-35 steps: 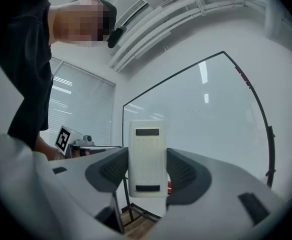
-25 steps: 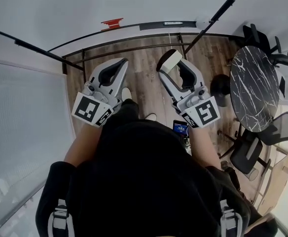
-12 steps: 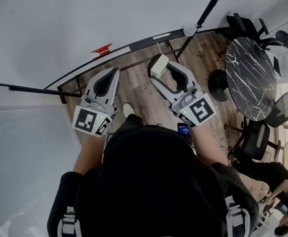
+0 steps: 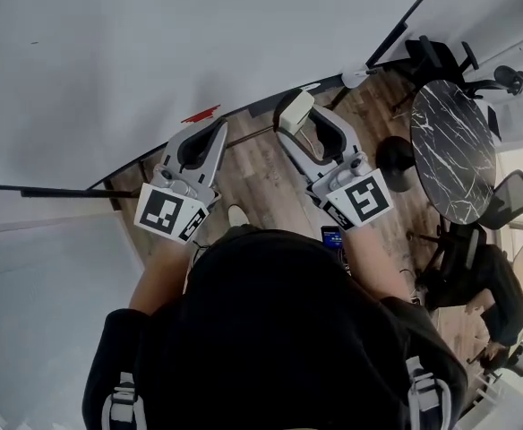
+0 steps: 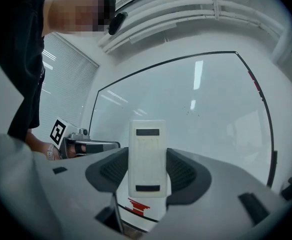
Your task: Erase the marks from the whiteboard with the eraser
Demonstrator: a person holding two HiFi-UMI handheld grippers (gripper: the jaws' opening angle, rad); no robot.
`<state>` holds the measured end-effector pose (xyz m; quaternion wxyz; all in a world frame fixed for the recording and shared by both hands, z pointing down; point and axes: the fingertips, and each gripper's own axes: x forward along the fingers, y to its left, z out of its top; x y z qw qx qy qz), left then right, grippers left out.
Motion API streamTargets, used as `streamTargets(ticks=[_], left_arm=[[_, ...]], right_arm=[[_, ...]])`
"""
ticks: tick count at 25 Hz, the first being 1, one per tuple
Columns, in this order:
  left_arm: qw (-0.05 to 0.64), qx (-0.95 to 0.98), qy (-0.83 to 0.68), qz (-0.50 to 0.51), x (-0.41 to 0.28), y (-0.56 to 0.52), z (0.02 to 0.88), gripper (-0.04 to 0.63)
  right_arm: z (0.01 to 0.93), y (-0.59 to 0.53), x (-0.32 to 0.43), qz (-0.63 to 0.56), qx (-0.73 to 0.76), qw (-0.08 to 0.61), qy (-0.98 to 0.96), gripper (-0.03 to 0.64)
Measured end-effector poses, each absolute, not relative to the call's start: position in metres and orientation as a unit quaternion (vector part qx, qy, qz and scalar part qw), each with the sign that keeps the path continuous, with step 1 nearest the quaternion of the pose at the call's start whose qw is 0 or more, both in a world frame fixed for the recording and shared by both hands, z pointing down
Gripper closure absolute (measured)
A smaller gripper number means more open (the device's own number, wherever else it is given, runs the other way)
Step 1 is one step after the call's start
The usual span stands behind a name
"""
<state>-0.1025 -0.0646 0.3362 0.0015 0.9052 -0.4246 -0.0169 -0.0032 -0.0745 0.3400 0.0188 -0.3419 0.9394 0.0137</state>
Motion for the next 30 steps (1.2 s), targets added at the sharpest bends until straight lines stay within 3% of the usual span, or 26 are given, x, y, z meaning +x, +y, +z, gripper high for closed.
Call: streamTargets(ticks=[12, 30], left_arm=[[-0.005, 0.924, -0.382, -0.034, -0.134, -0.103, 0.312, 0.591], [-0.026, 0.918, -0.395, -0.037, -0.116, -0.174, 0.288, 0.591]], right_arm=[[0.300, -0.132, -0.030, 0.047, -0.427, 0.015, 0.903, 0.379], [0.238, -0.245, -0.032, 0.110, -0.434, 0.058, 0.892, 0.382]])
